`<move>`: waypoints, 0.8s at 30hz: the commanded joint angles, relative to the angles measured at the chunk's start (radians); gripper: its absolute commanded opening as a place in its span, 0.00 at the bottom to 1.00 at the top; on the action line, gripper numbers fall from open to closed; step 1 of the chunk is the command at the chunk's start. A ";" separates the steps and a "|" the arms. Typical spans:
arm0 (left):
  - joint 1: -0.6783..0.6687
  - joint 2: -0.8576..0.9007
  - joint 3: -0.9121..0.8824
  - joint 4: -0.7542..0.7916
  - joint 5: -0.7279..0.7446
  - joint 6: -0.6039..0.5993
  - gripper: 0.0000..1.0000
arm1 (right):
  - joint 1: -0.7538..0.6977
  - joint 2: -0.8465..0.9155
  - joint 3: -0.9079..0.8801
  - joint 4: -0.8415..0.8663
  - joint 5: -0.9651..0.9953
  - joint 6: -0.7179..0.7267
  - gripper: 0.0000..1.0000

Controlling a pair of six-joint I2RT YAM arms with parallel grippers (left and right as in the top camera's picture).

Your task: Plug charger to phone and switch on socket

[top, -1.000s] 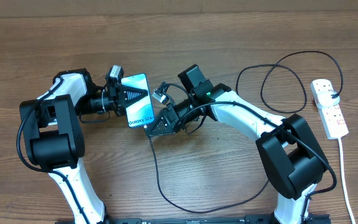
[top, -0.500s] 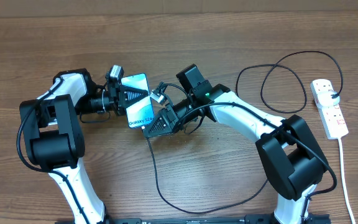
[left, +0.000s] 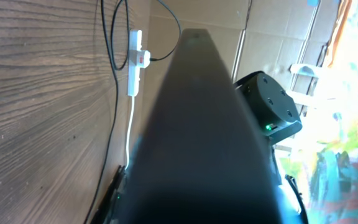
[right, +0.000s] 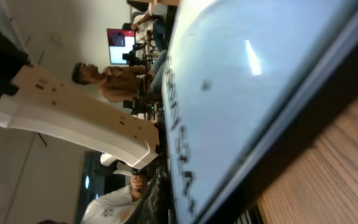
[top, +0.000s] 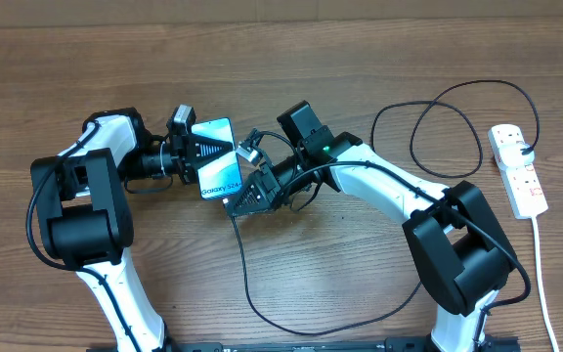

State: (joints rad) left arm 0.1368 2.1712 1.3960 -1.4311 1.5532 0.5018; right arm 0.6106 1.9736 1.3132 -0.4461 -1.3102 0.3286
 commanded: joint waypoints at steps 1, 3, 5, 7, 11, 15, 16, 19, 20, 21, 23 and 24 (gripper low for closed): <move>-0.043 -0.026 0.009 -0.003 0.027 -0.008 0.04 | 0.012 -0.032 0.029 0.021 0.034 0.017 0.04; -0.048 -0.026 0.009 0.010 0.027 -0.008 0.04 | 0.012 -0.032 0.029 0.023 0.033 0.020 0.04; -0.052 -0.026 0.009 0.028 0.027 -0.008 0.05 | 0.012 -0.032 0.029 0.022 0.033 0.020 0.04; -0.052 -0.026 0.009 0.035 0.027 -0.008 0.04 | 0.012 -0.032 0.029 0.022 0.033 0.020 0.04; -0.052 -0.026 0.009 0.058 0.027 -0.008 0.05 | 0.012 -0.032 0.029 0.023 0.034 0.020 0.04; -0.052 -0.026 0.009 0.066 0.027 -0.010 0.04 | 0.005 -0.032 0.029 0.023 0.046 0.030 0.04; -0.052 -0.026 0.009 0.066 0.027 -0.012 0.04 | 0.004 -0.032 0.029 0.023 0.059 0.043 0.04; -0.052 -0.026 0.009 0.039 0.027 -0.013 0.04 | 0.003 -0.032 0.029 0.023 0.090 0.066 0.04; -0.052 -0.026 0.009 0.028 0.027 -0.013 0.04 | 0.003 -0.032 0.029 0.024 0.090 0.069 0.04; -0.052 -0.026 0.009 0.015 0.027 -0.013 0.04 | 0.003 -0.032 0.029 0.026 0.090 0.069 0.04; -0.052 -0.026 0.009 0.000 0.027 -0.013 0.04 | 0.003 -0.032 0.029 0.028 0.090 0.069 0.04; -0.052 -0.026 0.009 -0.002 0.027 -0.013 0.04 | 0.003 -0.032 0.029 0.029 0.090 0.069 0.04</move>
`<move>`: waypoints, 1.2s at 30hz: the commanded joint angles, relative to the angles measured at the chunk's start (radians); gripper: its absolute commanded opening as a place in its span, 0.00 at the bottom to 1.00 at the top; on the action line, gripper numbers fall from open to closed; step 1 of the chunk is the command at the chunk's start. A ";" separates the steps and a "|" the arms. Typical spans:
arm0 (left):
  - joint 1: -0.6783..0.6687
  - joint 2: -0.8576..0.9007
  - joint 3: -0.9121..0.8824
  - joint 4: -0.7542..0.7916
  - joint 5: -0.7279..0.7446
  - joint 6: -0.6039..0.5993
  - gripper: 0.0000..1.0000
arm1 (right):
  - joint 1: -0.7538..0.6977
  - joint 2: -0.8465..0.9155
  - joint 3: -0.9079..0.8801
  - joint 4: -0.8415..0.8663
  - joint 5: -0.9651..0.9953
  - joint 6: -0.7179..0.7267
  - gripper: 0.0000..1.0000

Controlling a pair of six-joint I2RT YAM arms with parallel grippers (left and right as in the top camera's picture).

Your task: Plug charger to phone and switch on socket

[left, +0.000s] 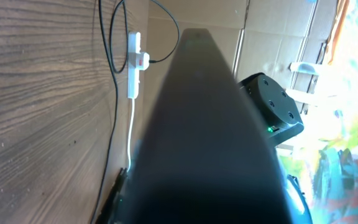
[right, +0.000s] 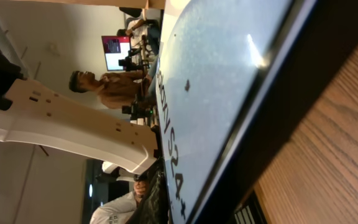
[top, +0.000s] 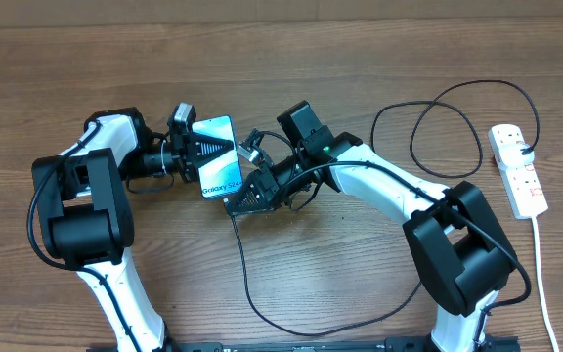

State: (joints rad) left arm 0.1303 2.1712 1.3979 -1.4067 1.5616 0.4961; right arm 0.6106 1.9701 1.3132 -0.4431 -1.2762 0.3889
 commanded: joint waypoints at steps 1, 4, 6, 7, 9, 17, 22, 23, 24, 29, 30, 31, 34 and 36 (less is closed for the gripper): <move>-0.046 -0.026 0.007 -0.026 0.019 -0.006 0.04 | 0.003 -0.029 0.029 0.028 0.056 0.009 0.04; -0.046 -0.026 0.007 -0.026 0.019 -0.003 0.04 | 0.003 -0.029 0.029 0.043 0.056 0.023 0.04; -0.046 -0.026 0.007 -0.026 0.019 -0.003 0.04 | 0.003 -0.029 0.029 0.063 0.056 0.042 0.04; -0.046 -0.026 0.007 -0.025 0.019 -0.003 0.04 | 0.003 -0.029 0.029 0.074 0.056 0.055 0.04; -0.046 -0.026 0.007 -0.025 0.019 -0.001 0.04 | 0.003 -0.029 0.029 0.094 0.057 0.068 0.04; -0.046 -0.026 0.007 -0.025 0.019 0.005 0.04 | 0.003 -0.029 0.029 0.105 0.109 0.106 0.04; -0.046 -0.026 0.007 0.020 0.019 0.005 0.04 | -0.001 -0.029 0.029 0.096 0.109 0.100 0.04; -0.046 -0.026 0.007 0.045 0.017 0.005 0.04 | -0.004 -0.029 0.029 0.091 0.109 0.091 0.04; -0.046 -0.026 0.007 0.069 0.016 0.005 0.04 | -0.010 -0.029 0.029 0.081 0.110 0.077 0.04; -0.045 -0.026 0.007 0.183 -0.035 -0.010 0.04 | -0.047 -0.029 0.029 -0.046 0.131 -0.043 0.04; -0.045 -0.026 0.007 0.201 -0.055 -0.020 0.04 | -0.056 -0.029 0.029 -0.088 0.138 -0.089 0.04; -0.045 -0.025 0.007 0.212 -0.066 -0.024 0.04 | -0.061 -0.029 0.029 -0.119 0.142 -0.130 0.04; -0.046 -0.026 0.007 0.241 -0.087 -0.026 0.04 | -0.072 -0.029 0.029 -0.237 0.164 -0.294 0.04; -0.046 -0.025 0.006 0.242 -0.079 -0.026 0.05 | -0.072 -0.029 0.029 -0.302 0.165 -0.425 0.04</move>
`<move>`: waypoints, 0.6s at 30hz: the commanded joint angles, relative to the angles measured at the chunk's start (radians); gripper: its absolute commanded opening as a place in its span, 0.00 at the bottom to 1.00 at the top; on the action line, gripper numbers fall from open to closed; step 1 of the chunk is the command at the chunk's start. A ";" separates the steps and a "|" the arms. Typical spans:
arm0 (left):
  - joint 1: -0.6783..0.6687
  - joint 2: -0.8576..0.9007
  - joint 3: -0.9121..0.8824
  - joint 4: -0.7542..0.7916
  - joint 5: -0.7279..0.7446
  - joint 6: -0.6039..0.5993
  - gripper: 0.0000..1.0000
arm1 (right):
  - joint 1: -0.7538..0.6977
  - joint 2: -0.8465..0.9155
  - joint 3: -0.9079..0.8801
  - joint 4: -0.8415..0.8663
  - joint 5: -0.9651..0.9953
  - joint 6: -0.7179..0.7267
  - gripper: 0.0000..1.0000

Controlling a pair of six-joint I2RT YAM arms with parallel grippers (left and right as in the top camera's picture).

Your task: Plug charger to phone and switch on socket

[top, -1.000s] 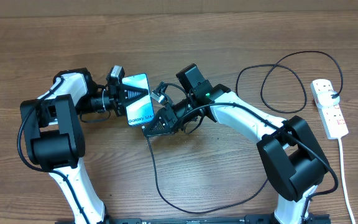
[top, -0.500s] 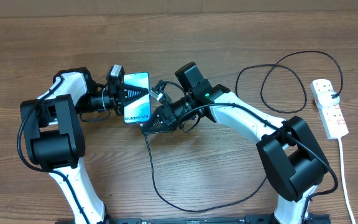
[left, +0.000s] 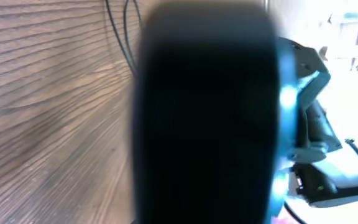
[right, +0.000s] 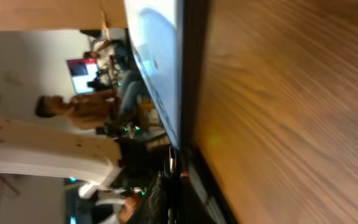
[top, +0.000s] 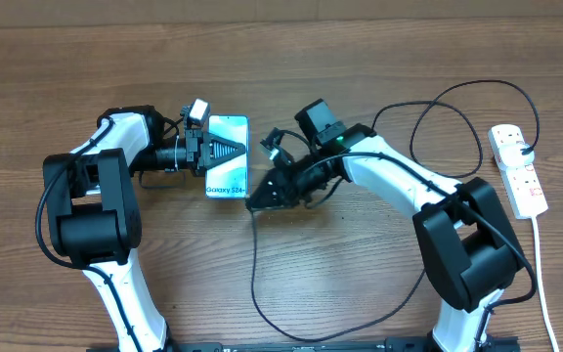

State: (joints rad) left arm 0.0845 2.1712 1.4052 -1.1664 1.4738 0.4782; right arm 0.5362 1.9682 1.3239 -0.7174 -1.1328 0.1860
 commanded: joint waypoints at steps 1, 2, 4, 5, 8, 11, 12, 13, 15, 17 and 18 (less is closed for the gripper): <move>0.000 -0.026 -0.001 -0.003 0.027 -0.008 0.05 | 0.002 -0.027 0.018 -0.068 0.016 -0.314 0.04; 0.000 -0.025 -0.001 -0.009 0.048 -0.007 0.04 | 0.002 -0.027 0.018 -0.098 0.005 -0.386 0.04; 0.000 -0.026 -0.002 -0.032 0.106 -0.011 0.04 | 0.002 -0.027 0.018 -0.175 -0.034 -0.550 0.04; 0.000 -0.026 -0.001 -0.042 0.106 -0.032 0.04 | -0.004 -0.027 0.019 -0.211 -0.055 -0.607 0.04; 0.003 -0.026 -0.002 -0.165 0.106 0.030 0.05 | -0.029 -0.039 0.019 -0.270 -0.093 -0.652 0.04; 0.011 -0.027 -0.002 -0.334 0.106 0.198 0.05 | -0.057 -0.066 0.019 -0.310 -0.092 -0.652 0.04; 0.016 -0.027 -0.002 -0.398 0.106 0.264 0.05 | -0.064 -0.078 0.019 -0.321 -0.092 -0.652 0.04; 0.023 -0.027 -0.002 -0.473 0.106 0.353 0.05 | -0.067 -0.094 0.019 -0.333 -0.093 -0.651 0.04; 0.037 -0.031 -0.008 -0.526 0.106 0.427 0.05 | -0.067 -0.117 0.019 -0.341 -0.101 -0.627 0.04; 0.049 -0.035 -0.012 -0.525 0.106 0.435 0.05 | -0.059 -0.135 0.019 -0.330 -0.113 -0.564 0.04; 0.054 -0.034 -0.013 -0.525 0.106 0.436 0.05 | -0.053 -0.140 0.019 -0.322 -0.120 -0.534 0.04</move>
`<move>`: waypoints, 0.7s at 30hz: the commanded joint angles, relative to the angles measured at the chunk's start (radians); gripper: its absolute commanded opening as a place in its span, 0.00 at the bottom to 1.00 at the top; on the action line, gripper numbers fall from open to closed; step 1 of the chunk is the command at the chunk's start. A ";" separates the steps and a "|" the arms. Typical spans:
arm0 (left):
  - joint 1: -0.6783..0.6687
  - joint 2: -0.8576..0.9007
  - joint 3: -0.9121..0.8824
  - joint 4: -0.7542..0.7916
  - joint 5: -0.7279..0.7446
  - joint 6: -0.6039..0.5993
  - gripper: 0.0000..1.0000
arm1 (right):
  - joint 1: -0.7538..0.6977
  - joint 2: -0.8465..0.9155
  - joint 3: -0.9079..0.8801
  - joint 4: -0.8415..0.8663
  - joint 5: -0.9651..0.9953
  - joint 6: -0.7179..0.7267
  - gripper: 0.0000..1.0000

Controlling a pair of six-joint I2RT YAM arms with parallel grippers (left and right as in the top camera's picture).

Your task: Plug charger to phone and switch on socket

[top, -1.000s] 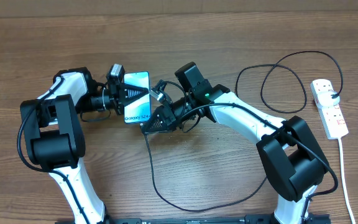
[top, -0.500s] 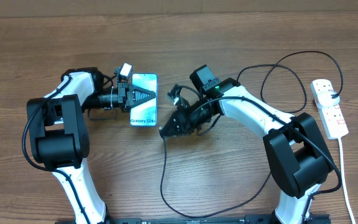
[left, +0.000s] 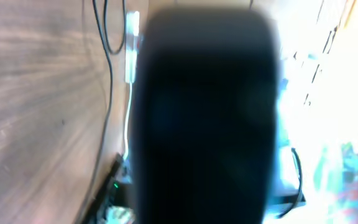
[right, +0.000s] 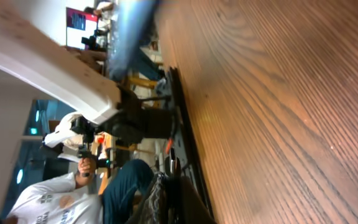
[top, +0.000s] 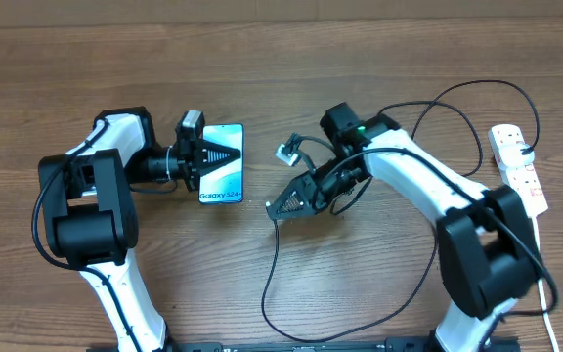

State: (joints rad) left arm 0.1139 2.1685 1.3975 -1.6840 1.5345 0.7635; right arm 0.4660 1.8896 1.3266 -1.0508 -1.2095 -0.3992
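Note:
The phone (top: 225,178), its blue screen facing up, lies left of centre with my left gripper (top: 201,161) shut on its left edge. In the left wrist view the phone (left: 204,124) is a dark blur filling the middle. My right gripper (top: 280,207) is shut on the plug end of the black charger cable (top: 267,293), a short gap to the right of the phone. In the right wrist view the braided cable (right: 161,194) sits between the fingers of the right gripper (right: 169,202), low over the wood. The white socket strip (top: 517,168) lies at the far right.
The cable loops over the table (top: 86,59) near the front and again at the back right (top: 438,127) toward the strip. A white lead (top: 543,284) runs from the strip to the front edge. The strip (left: 131,46) also shows in the left wrist view.
My right gripper, with the plug, has gone from the phone's lower right corner to a spot clear of it on the right. The phone and left gripper have shifted slightly left.
At first the left gripper held the phone tilted, with the right gripper and plug at its lower end. That stayed so a moment later. Then both were further right, the phone squared up, plug beside its corner. Now plug and phone are apart.

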 commanded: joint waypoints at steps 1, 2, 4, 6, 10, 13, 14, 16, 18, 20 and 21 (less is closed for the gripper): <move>0.025 -0.032 -0.005 -0.008 0.046 0.150 0.05 | 0.022 -0.065 0.016 0.026 -0.048 0.097 0.04; 0.025 -0.032 -0.006 -0.008 0.046 0.150 0.05 | 0.023 -0.066 0.016 0.038 -0.049 0.135 0.04; 0.023 -0.032 -0.006 -0.008 0.046 0.154 0.05 | 0.024 -0.066 0.016 0.055 -0.038 0.197 0.04; 0.014 -0.033 -0.006 -0.008 0.045 0.158 0.05 | 0.015 -0.066 0.016 0.060 0.022 0.254 0.04; -0.010 -0.035 -0.006 -0.008 0.045 0.224 0.05 | -0.032 -0.066 0.016 0.040 0.300 0.436 0.04; -0.018 -0.035 -0.006 0.014 0.045 0.253 0.05 | -0.073 -0.066 0.016 0.005 0.478 0.503 0.04; -0.017 -0.035 -0.006 0.027 0.045 0.253 0.05 | -0.085 -0.065 0.016 -0.005 0.518 0.506 0.04; -0.017 -0.035 -0.006 0.071 0.045 0.245 0.05 | -0.104 -0.065 0.016 -0.024 0.594 0.505 0.04; -0.017 -0.035 -0.006 0.133 0.044 0.218 0.05 | -0.116 -0.065 0.016 -0.047 0.671 0.508 0.04; -0.018 -0.035 -0.006 0.209 0.030 0.188 0.05 | -0.124 -0.064 0.016 -0.072 0.764 0.509 0.04; -0.018 -0.035 -0.006 0.254 0.013 0.162 0.05 | -0.126 -0.064 0.016 -0.085 0.818 0.521 0.04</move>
State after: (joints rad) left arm 0.0967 2.1681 1.3941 -1.4879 1.5284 0.9112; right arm 0.3428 1.8435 1.3270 -1.1191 -0.6079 0.0822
